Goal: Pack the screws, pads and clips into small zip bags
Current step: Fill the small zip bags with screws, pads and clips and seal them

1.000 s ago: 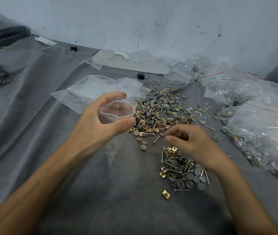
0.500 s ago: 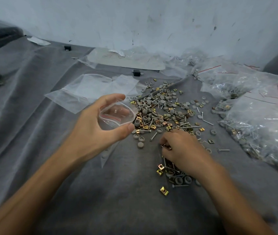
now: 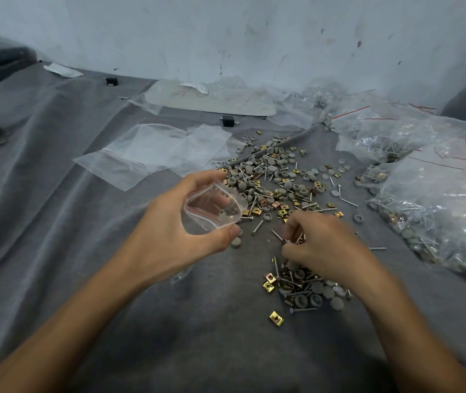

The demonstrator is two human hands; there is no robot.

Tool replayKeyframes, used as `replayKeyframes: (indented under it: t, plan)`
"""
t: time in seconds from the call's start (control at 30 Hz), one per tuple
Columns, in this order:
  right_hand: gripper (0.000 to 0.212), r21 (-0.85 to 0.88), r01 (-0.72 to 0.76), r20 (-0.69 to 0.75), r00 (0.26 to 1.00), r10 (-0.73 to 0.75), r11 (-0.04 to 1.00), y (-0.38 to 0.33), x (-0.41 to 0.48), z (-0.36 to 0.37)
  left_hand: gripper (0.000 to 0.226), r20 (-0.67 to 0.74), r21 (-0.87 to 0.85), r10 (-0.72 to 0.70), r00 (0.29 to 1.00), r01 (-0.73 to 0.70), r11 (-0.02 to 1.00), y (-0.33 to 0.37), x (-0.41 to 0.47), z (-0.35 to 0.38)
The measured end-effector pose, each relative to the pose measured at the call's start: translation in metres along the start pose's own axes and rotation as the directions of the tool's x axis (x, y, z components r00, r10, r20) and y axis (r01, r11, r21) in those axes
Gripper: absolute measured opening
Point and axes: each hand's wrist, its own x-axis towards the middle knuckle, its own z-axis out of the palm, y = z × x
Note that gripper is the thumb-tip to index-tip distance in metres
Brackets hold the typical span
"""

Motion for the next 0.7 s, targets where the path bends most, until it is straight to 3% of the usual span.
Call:
replayKeyframes:
  t: [0.13, 0.33, 0.4, 0.47, 0.57, 0.63, 0.7]
  plan:
    - [0.011, 0.078, -0.017, -0.005, 1.0, 0.017, 0.997, 0.01, -0.001, -0.011, 0.07, 0.008, 0.013, -0.009, 1.0, 0.008, 1.0, 0.0, 0.0, 0.0]
    - [0.013, 0.459, 0.057, -0.054, 0.998, -0.037, 0.886, 0.012, -0.002, -0.03, 0.073, 0.028, 0.049, -0.001, 1.0, 0.0, 0.999, -0.002, -0.001, 0.004]
    - [0.018, 0.646, 0.153, -0.119, 0.988, -0.099, 0.748, 0.003, -0.007, -0.041, 0.073, 0.036, 0.064, 0.012, 0.999, -0.014, 0.998, -0.002, -0.002, 0.005]
    - [0.019, 0.797, 0.259, -0.188, 0.965, -0.184, 0.546, -0.011, -0.012, -0.051, 0.073, 0.042, 0.07, 0.018, 0.999, -0.021, 0.997, -0.002, -0.002, 0.007]
    - [0.012, 0.878, 0.333, -0.241, 0.929, -0.282, 0.345, -0.036, -0.016, -0.055, 0.075, 0.063, 0.083, 0.005, 0.998, -0.01, 0.997, -0.003, -0.002, 0.009]
    - [0.014, 0.881, 0.331, -0.238, 0.928, -0.285, 0.34, -0.047, -0.014, -0.051, 0.075, 0.065, 0.089, 0.008, 0.998, -0.013, 0.996, -0.003, -0.002, 0.01]
    - [0.011, 0.847, 0.33, -0.22, 0.931, -0.29, 0.416, -0.056, -0.011, -0.044, 0.076, 0.059, 0.096, 0.018, 0.998, -0.023, 0.995, -0.003, -0.003, 0.01]
